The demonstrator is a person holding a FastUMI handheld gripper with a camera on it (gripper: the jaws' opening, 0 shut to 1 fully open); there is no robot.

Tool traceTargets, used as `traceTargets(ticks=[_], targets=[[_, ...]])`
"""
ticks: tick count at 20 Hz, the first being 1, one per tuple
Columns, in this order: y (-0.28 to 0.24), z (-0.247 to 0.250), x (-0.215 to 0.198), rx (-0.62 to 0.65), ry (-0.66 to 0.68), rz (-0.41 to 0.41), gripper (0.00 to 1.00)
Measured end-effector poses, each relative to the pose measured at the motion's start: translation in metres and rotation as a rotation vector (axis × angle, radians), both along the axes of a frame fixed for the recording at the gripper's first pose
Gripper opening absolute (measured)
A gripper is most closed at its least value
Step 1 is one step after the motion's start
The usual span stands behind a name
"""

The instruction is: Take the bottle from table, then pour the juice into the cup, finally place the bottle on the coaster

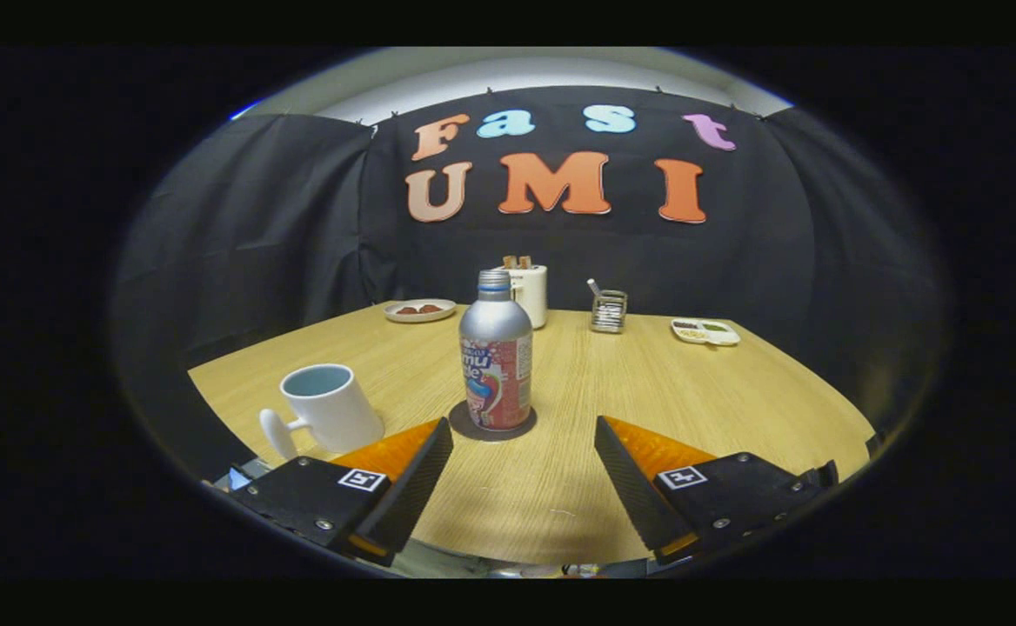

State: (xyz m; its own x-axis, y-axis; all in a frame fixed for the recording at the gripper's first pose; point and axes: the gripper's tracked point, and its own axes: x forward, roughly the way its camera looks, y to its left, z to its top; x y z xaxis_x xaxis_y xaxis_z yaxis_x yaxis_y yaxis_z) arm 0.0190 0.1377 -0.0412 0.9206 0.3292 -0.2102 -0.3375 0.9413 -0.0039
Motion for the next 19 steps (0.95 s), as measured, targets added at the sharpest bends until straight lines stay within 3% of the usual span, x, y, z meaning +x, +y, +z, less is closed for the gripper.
traceTargets(ticks=[9,19], targets=[[-0.060,0.006,-0.028,0.049,-0.044,-0.117,0.97],[-0.088,0.016,-0.038,0.070,-0.065,-0.171,0.97]])
